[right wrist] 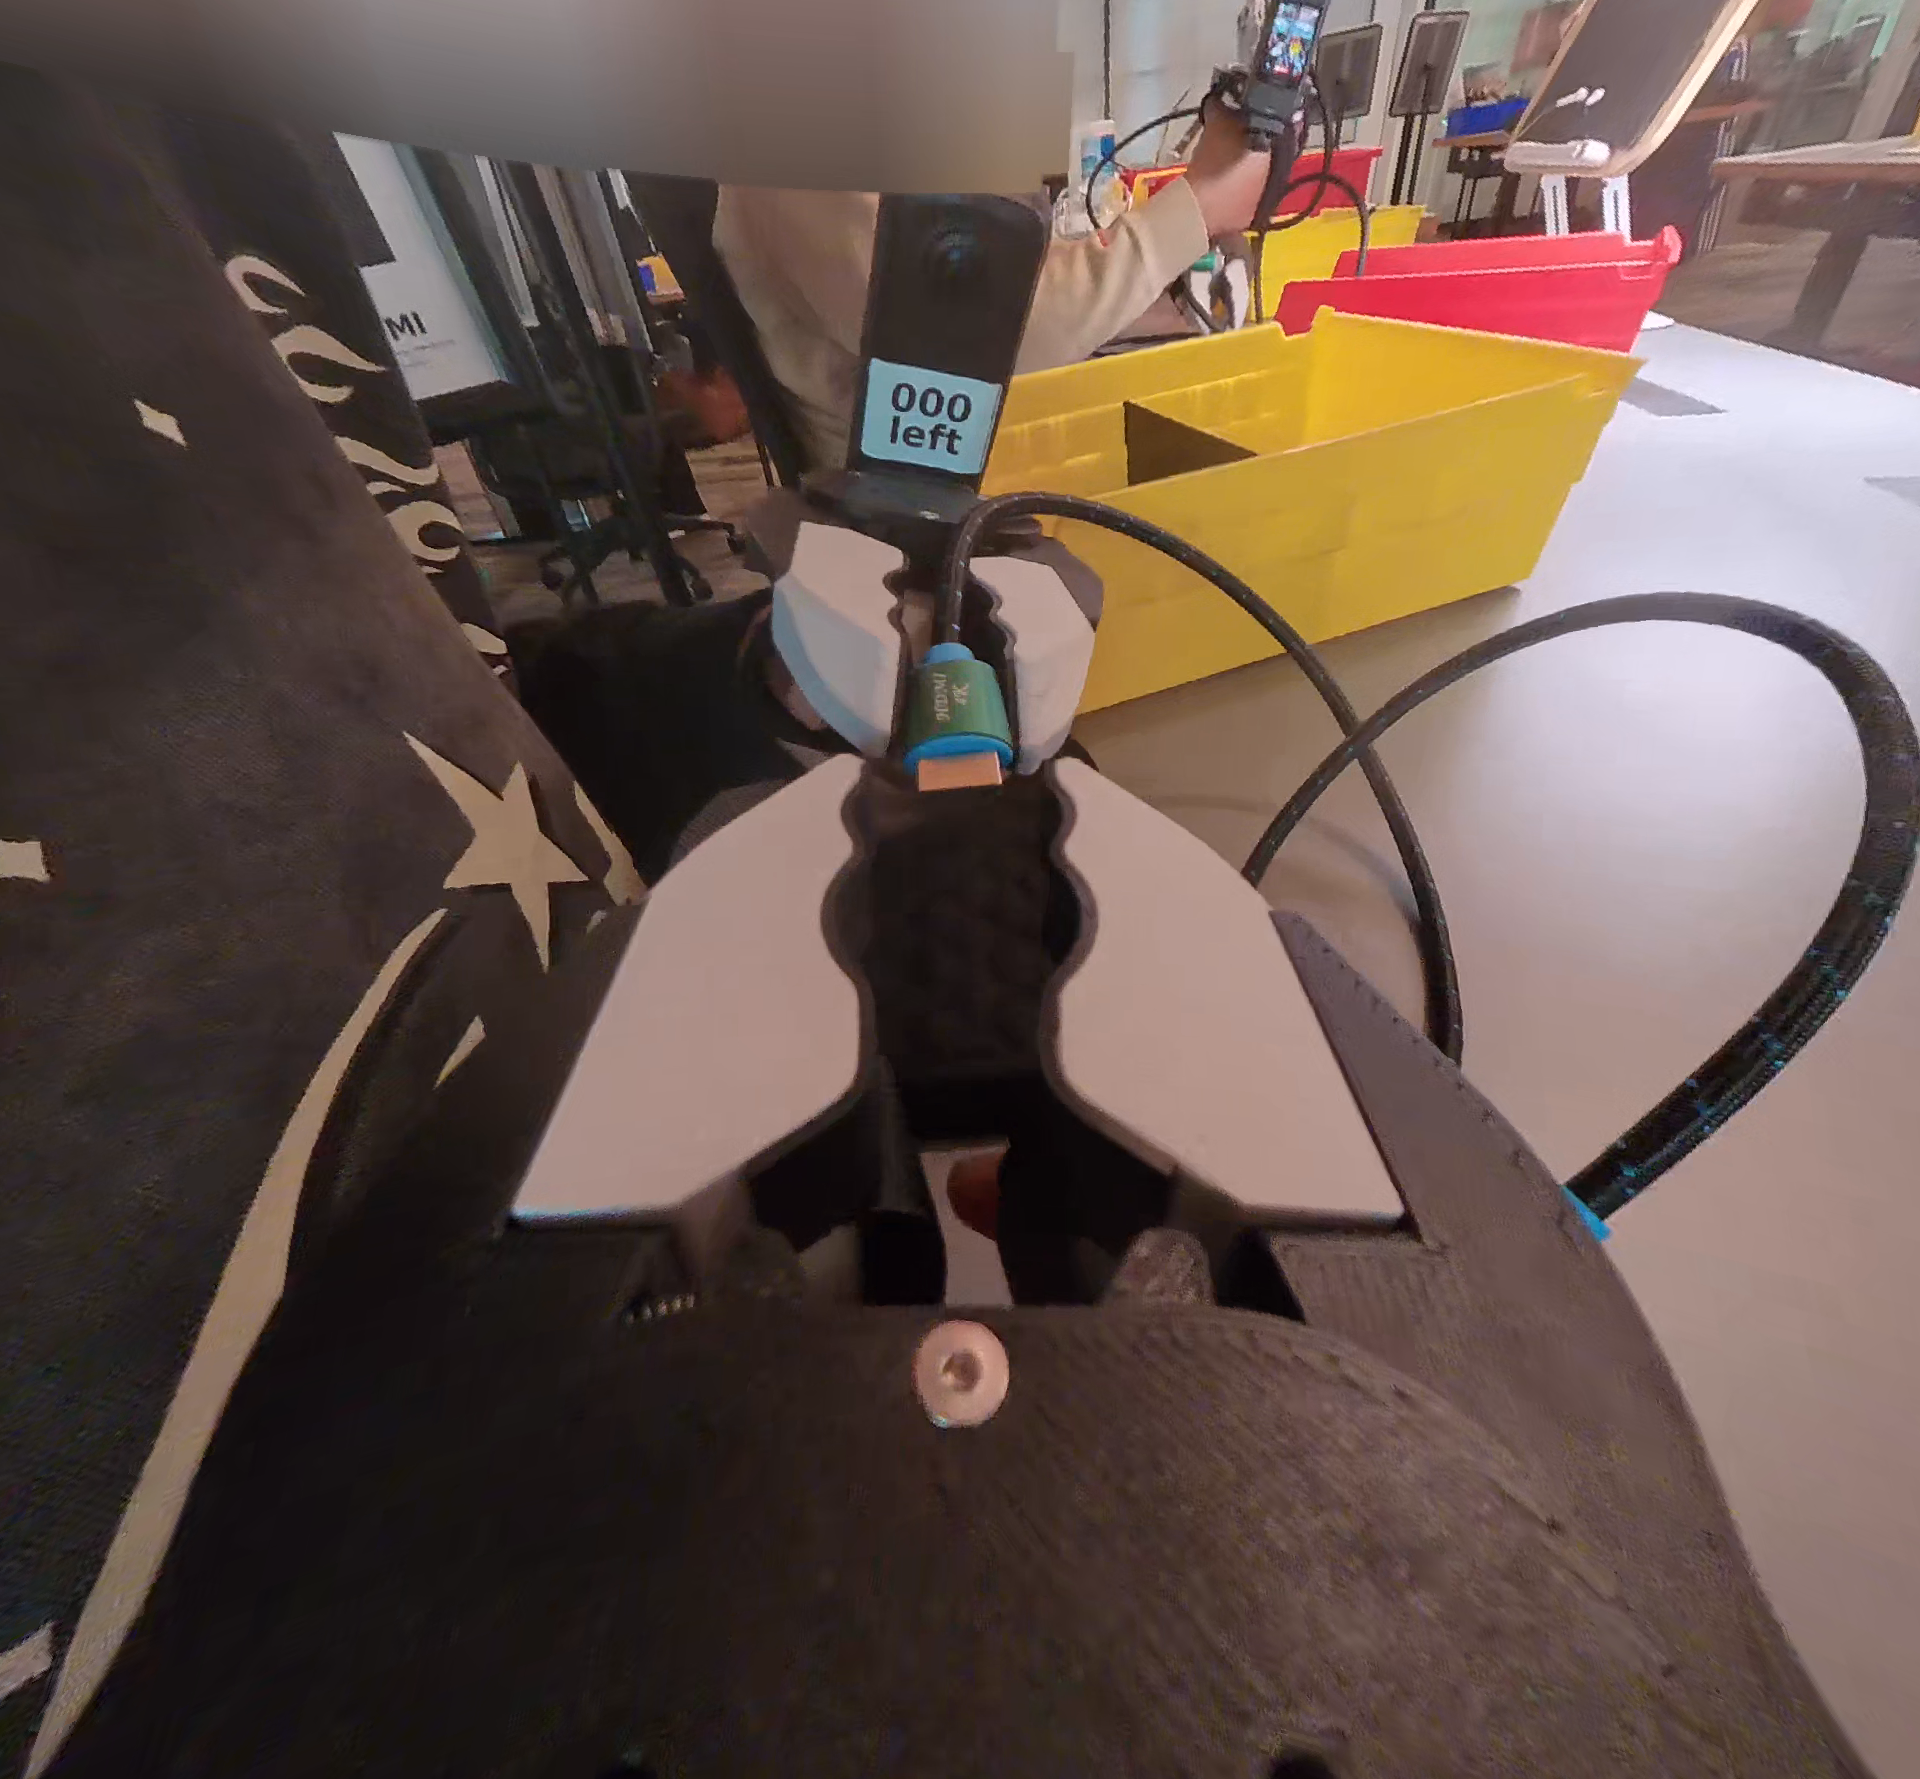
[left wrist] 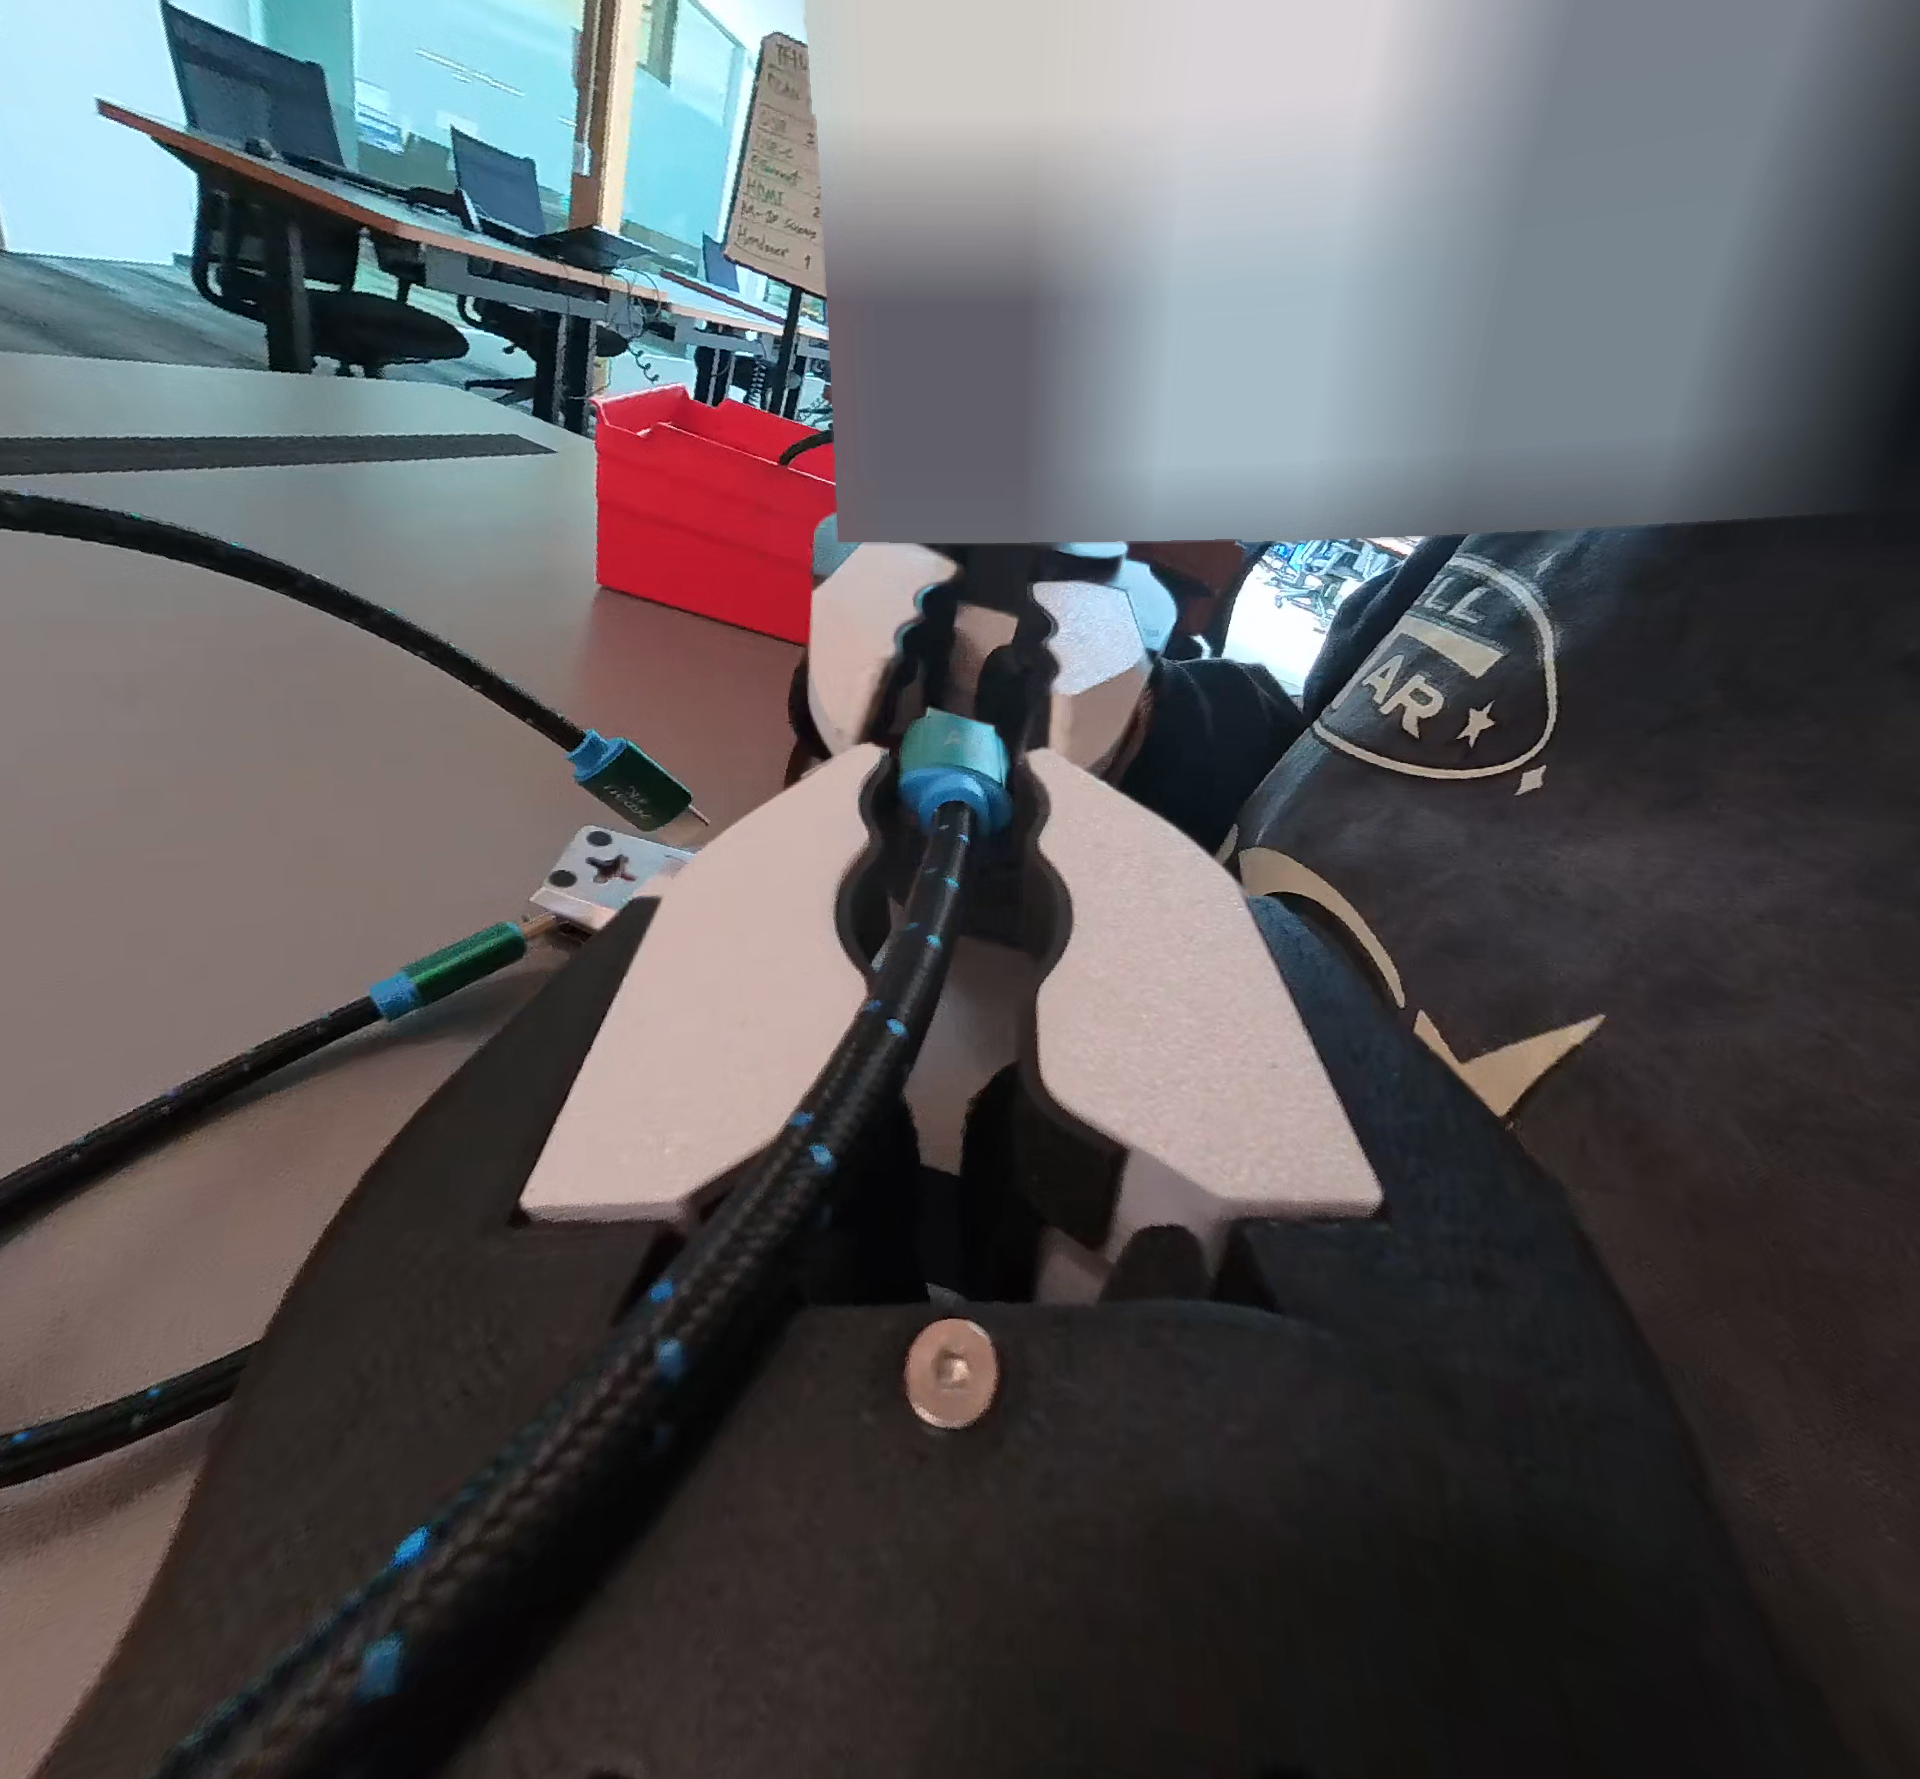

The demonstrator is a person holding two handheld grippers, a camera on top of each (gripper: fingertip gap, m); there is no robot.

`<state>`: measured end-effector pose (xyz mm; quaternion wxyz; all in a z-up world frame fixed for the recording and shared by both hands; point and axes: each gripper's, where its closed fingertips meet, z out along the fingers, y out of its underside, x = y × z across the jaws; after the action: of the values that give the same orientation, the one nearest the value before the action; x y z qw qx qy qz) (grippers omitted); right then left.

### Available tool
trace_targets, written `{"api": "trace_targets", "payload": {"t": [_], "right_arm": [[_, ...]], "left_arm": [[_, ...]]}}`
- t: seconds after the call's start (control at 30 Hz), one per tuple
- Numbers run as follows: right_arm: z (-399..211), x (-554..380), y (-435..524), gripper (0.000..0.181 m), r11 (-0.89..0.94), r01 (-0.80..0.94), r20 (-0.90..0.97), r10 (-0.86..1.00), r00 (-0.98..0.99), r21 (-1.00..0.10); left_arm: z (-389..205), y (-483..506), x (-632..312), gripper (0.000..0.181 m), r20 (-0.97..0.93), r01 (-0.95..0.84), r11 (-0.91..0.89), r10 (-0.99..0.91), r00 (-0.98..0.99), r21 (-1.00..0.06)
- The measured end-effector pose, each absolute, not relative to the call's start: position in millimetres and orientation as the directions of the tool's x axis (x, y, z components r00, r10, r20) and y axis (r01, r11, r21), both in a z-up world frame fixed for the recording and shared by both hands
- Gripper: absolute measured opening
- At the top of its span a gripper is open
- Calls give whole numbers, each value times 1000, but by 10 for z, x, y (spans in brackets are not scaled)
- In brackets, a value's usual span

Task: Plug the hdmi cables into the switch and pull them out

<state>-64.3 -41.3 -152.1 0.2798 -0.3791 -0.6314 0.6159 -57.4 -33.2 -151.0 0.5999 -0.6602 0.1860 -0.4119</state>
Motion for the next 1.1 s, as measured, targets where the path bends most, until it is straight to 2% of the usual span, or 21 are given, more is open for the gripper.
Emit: {"api": "trace_targets", "payload": {"t": [0.13, 0.3, 0.47, 0.6, 0.67, 1.1], "right_arm": [[-1485, -635, -422, 19, -40, 107, -94, 817, -568, -993], [-1491, -597, -419, 18, -14, 95, -67, 809, -584, -995], [-1457, -523, -348, 18, -62, 86, -101, 800, -591, -994], [-1461, -522, -338, 18, -65, 86, -104, 800, -591, -994], [-1467, -525, -327, 18, -65, 90, -105, 802, -588, -994], [-1520, -506, -327, 18, -80, 128, -140, 795, -589, -989]], "left_arm": [[-1499, -353, -574, 20, 327, 259, -212, -751, 574, -942], [-1495, -361, -552, 20, 335, 263, -222, -764, 552, -939], [-1387, -406, -658, 17, 361, 356, -189, -778, 514, -915], [-1411, -407, -649, 16, 339, 322, -185, -777, 531, -929], [-1421, -398, -667, 10, 329, 309, -180, -771, 546, -934], [-1451, -397, -638, 10, 259, 232, -147, -766, 588, -961]]}}
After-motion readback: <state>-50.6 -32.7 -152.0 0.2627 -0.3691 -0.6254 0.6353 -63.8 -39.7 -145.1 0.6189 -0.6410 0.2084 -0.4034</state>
